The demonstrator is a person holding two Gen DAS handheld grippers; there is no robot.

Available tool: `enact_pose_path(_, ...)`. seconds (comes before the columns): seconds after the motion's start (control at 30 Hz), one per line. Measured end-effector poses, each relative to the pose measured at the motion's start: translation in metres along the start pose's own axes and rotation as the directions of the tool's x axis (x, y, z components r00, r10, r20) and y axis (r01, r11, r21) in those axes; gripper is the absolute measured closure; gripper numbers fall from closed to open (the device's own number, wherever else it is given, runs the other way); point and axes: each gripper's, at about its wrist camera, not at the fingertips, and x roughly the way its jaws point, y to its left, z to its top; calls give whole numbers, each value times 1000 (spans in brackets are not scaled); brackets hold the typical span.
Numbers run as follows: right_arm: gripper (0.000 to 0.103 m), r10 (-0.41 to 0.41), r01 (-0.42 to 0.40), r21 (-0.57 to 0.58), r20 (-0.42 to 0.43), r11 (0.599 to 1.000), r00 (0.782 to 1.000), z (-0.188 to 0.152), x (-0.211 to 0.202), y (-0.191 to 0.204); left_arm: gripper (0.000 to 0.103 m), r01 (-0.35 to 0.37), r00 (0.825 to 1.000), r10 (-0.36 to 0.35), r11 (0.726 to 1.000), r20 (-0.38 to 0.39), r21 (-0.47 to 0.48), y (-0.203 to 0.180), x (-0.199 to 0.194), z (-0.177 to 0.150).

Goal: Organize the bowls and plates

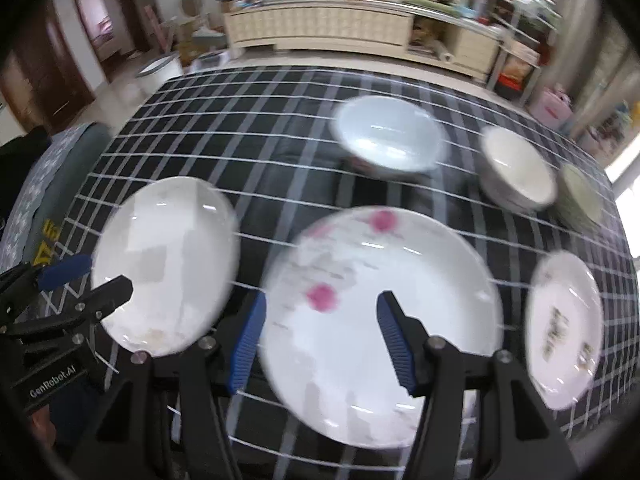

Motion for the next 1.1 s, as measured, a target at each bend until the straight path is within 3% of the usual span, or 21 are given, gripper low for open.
enact_pose_path(0.23,41,-40,41,85,-8,996,999,-22,-6,-59,45,65,998,-63,995,-27,80,-69,13,10)
enact_pose_path(0.4,41,-54,56,106,-21,993,998,-28,0,-84,45,92,994,-88,992,-59,87,-93,30,13)
enact_pose_path(0.47,51,-52,55,110,-29,992,998,-27,4,-91,45,96,993,-90,991,-73,88,-100,38,16)
enact_pose_path(0.67,63,-33,41,126,-61,991,998,-30,18,-107,47,114,989,-103,987,-103,113,-115,54,22)
enact_pose_path(0.87,73,-12,25,133,-98,991,995,-30,35,-109,71,111,985,-91,985,-146,132,-120,71,21)
enact_pose_path(1.1,80,-3,22,149,-126,989,992,-30,49,-114,82,89,983,-67,987,-169,131,-118,85,21)
